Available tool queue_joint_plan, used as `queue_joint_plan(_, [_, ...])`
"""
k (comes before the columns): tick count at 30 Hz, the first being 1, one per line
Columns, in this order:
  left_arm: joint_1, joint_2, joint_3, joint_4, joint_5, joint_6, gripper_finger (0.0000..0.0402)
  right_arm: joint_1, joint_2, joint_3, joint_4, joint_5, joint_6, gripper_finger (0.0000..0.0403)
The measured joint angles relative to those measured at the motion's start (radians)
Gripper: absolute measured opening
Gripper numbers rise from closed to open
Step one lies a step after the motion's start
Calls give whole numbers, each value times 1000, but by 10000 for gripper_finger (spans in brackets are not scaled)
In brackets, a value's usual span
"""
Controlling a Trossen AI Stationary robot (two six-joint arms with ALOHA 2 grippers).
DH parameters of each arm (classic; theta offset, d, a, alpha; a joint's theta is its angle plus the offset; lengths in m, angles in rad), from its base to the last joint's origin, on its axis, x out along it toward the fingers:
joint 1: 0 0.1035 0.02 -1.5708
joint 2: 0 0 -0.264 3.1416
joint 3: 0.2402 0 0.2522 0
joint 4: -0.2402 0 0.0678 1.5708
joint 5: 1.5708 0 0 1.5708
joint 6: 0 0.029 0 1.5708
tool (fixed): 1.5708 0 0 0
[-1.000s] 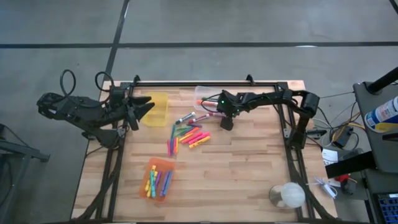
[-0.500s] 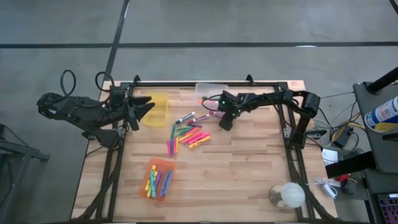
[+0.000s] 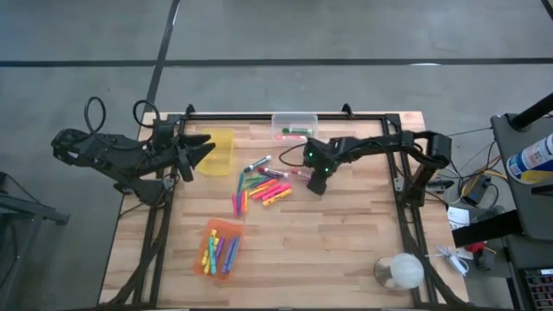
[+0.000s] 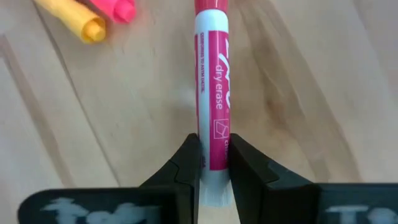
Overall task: Pick & Place Markers
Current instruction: Put the pink marker into the transparent bin
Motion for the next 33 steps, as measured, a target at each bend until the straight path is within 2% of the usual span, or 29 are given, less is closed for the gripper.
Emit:
queue_joint_plan(7, [0, 0, 0, 0, 0, 4, 181, 89, -122, 0, -32, 21, 37, 52])
queue_joint_plan(12, [0, 0, 0, 0, 0, 4, 181, 90, -224, 36, -35, 187, -7, 52])
queue_joint_plan(16, [-1, 3, 0, -1, 0, 4, 181, 7, -241, 114, -32, 263, -132, 52])
queue_joint_plan(20, [-1, 6, 0, -2, 0, 3, 181, -100, -175, 221, -27, 265, -243, 55])
queue_joint_plan(24, [-1, 6, 0, -7, 0, -21, 181, -199, -53, 345, -40, 248, -325, 61])
queue_joint_plan(30, [-1, 7, 0, -9, 2, -68, 181, -285, 160, 552, -159, 241, -397, 62])
queue_joint_plan(33, [0, 10, 0, -12, 3, -82, 181, -309, 254, 651, -244, 169, -400, 63])
